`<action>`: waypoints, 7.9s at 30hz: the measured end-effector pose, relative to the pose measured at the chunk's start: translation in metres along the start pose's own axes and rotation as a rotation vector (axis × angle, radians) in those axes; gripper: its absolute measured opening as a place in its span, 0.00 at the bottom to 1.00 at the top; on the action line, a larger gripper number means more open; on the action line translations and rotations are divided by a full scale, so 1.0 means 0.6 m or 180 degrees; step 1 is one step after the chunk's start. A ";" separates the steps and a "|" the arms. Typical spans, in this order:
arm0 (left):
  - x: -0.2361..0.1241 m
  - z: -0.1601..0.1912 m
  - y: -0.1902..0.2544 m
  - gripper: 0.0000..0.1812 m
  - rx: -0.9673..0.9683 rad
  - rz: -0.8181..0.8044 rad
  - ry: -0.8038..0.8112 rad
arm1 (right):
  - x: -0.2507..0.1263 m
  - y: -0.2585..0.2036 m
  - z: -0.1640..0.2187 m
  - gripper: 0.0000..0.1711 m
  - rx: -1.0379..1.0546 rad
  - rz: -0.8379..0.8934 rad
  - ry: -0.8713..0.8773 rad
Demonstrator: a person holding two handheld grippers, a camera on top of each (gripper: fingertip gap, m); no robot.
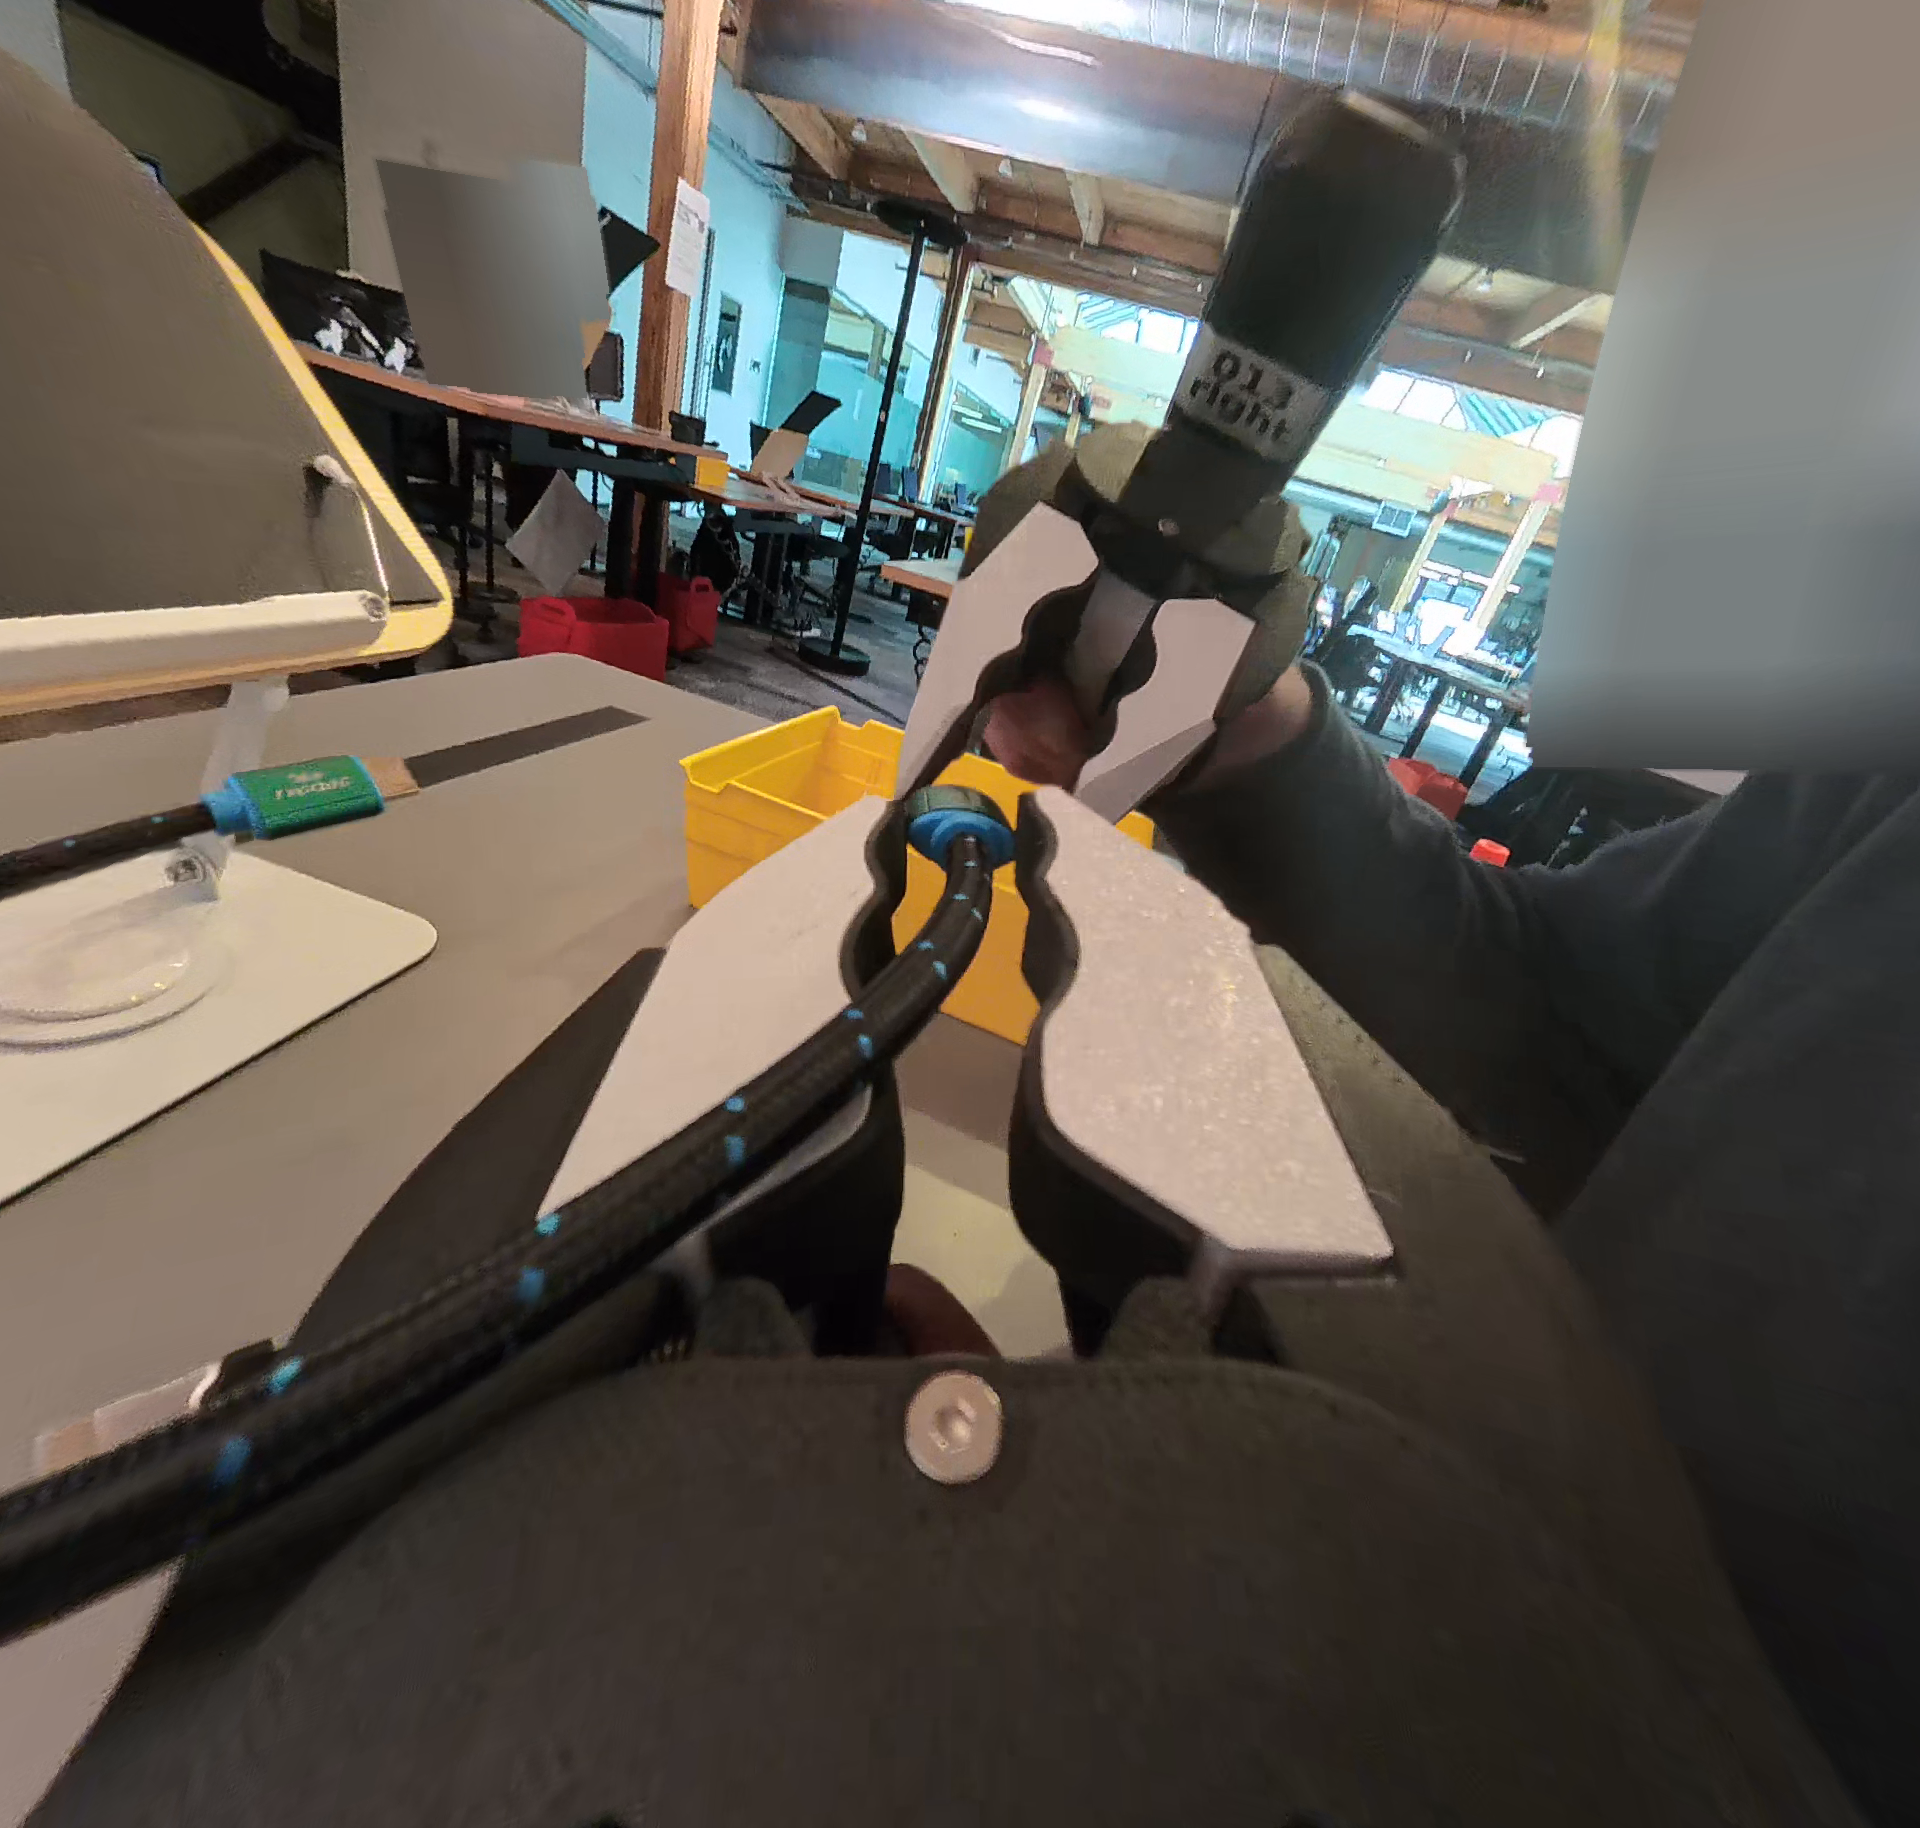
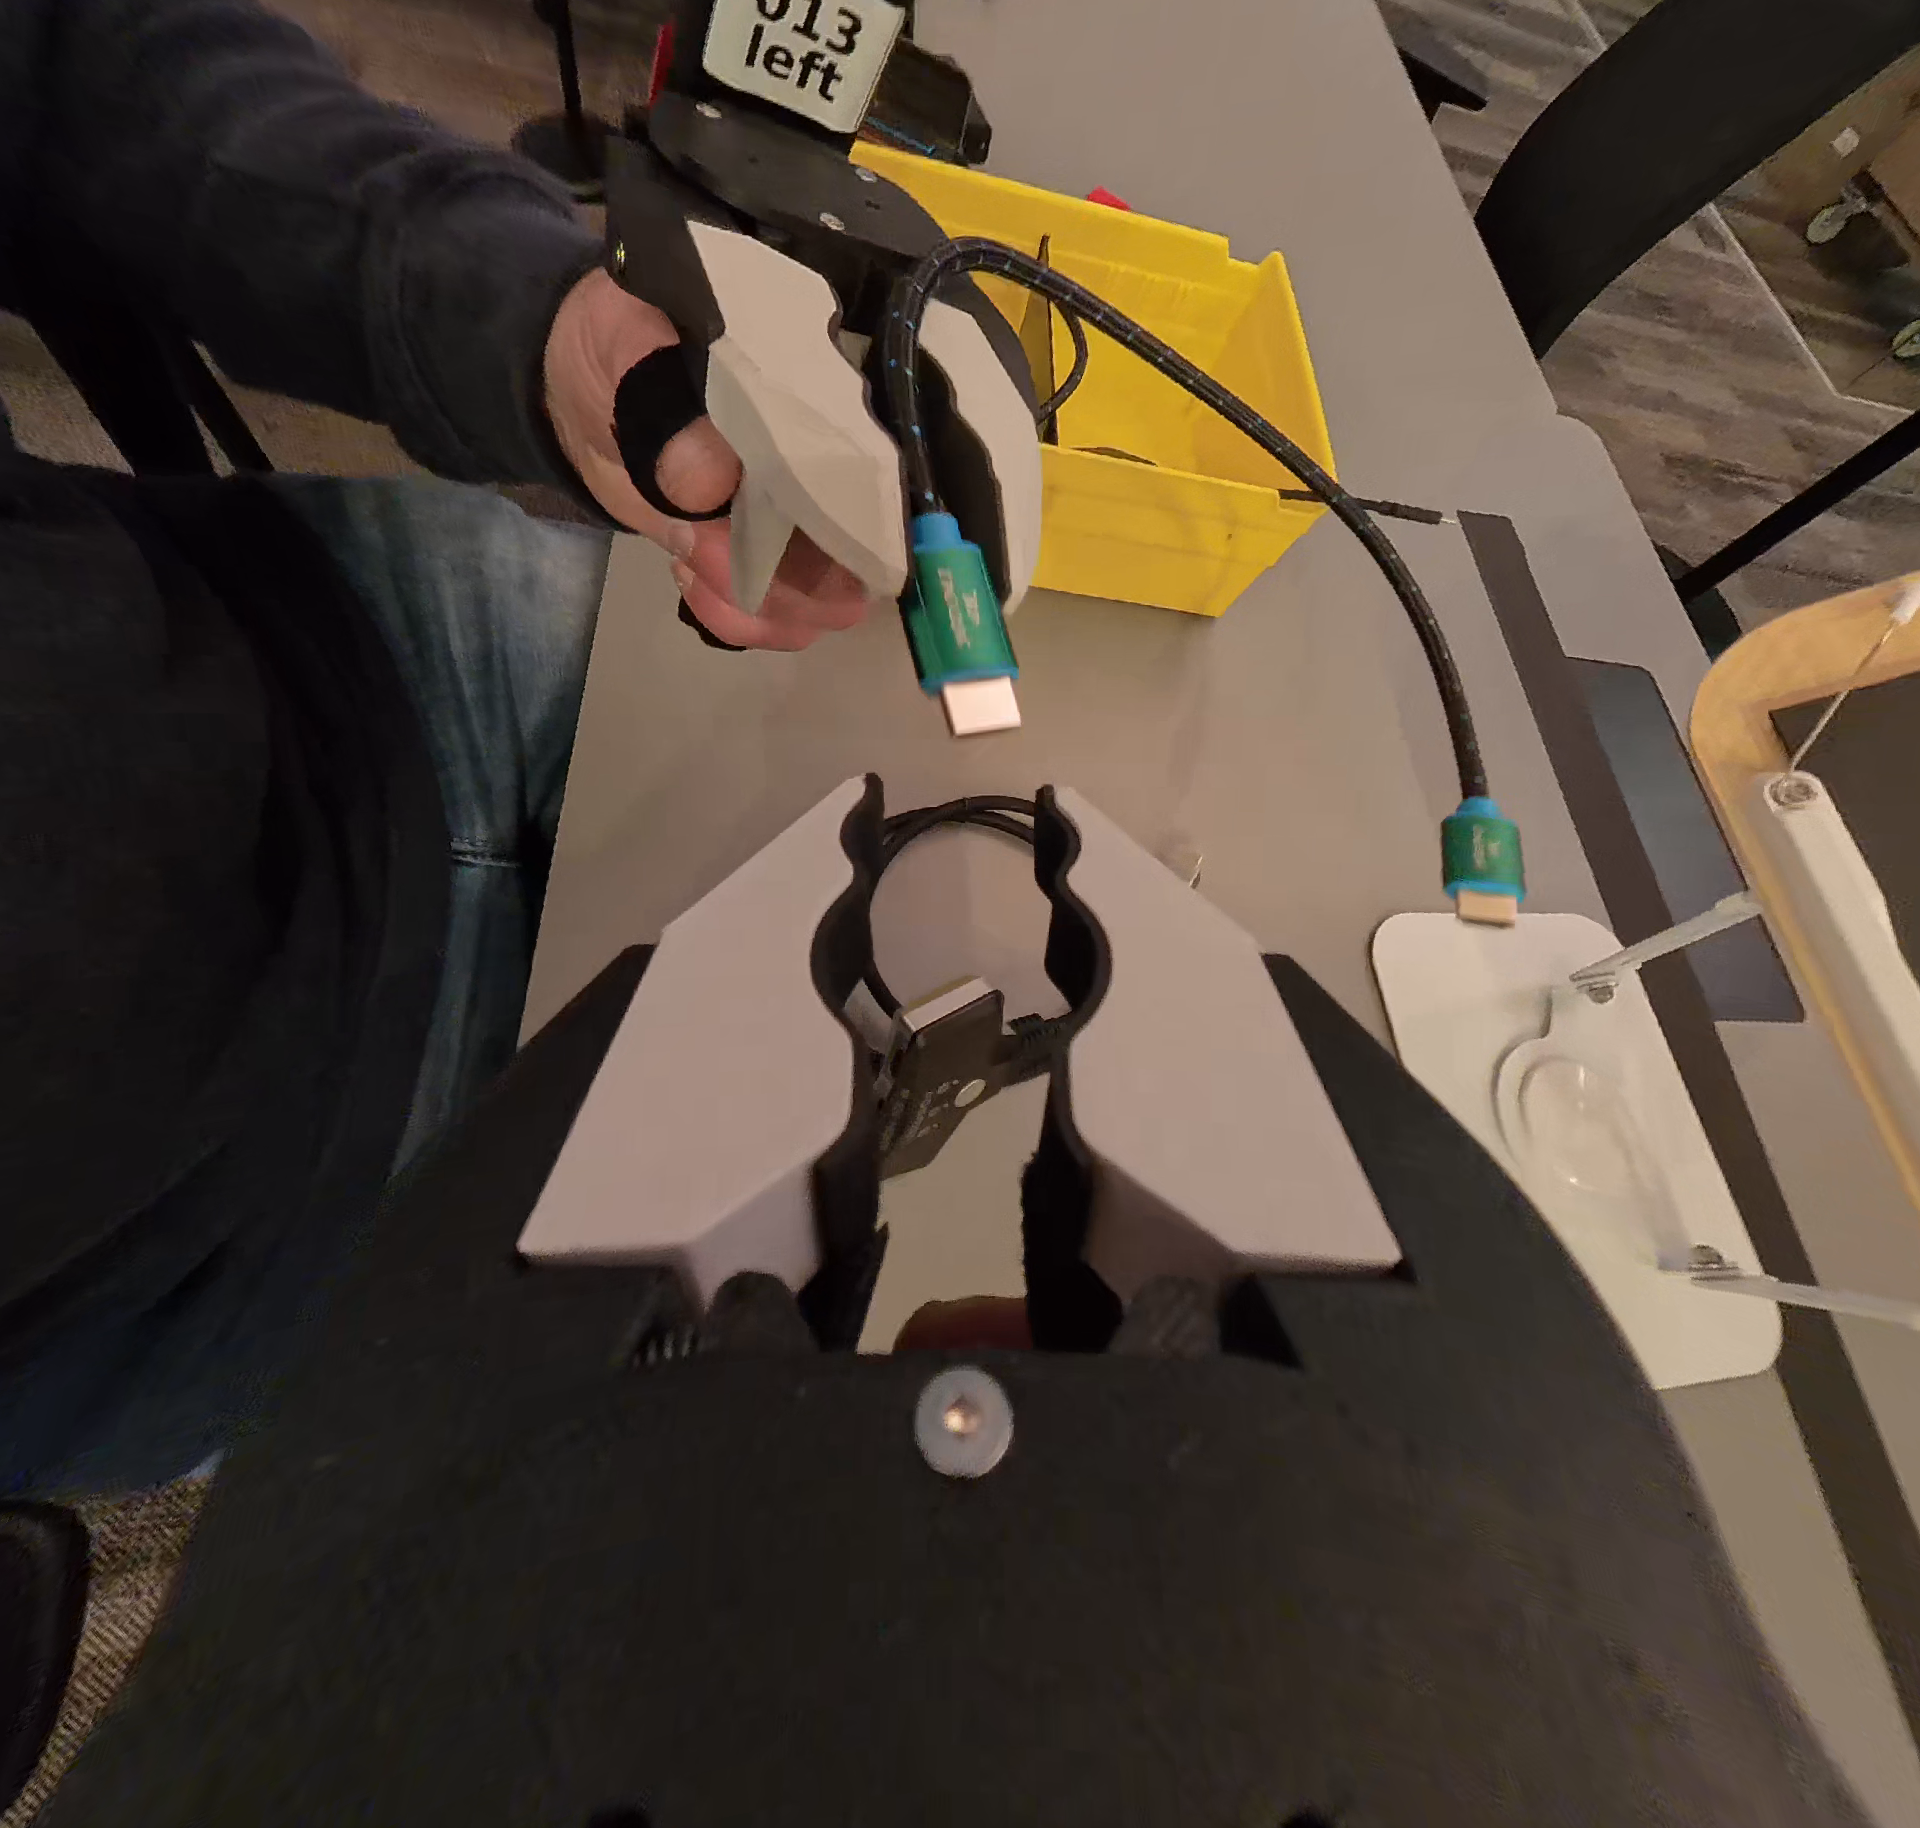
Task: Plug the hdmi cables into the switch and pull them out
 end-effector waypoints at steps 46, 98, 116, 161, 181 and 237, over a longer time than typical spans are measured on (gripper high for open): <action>0.021 0.054 -0.005 0.11 0.0241 -0.0140 -0.0569 | 0.136 -0.042 -0.099 0.00 -0.1144 -0.0098 -0.0369; 0.007 0.044 -0.016 0.08 0.0223 -0.0172 -0.0352 | 0.042 0.023 -0.056 0.11 -0.0250 -0.0538 -0.0106; 0.009 0.016 0.003 0.08 0.0221 -0.0011 -0.0133 | 0.032 -0.014 -0.014 0.10 -0.1122 -0.0063 -0.0301; 0.015 0.013 0.005 0.11 0.0280 -0.0201 -0.0512 | 0.034 -0.015 -0.022 0.09 -0.1299 0.0191 -0.0473; 0.015 0.008 0.001 0.12 -0.0033 -0.0204 -0.0402 | 0.033 -0.017 -0.025 0.06 -0.1525 0.0554 -0.0409; -0.035 0.013 -0.023 0.11 0.0035 -0.0655 -0.0407 | 0.035 -0.023 0.194 0.12 0.0161 0.0128 -0.1732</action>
Point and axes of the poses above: each gripper's, where its closed fingertips meet, x out along the fingers, z out of its underside, y = z × x across the jaws, the point moved 4 cm from there along -x, back along the fingers, and after that the axes turned 8 degrees about z, right-handed, at the moved point
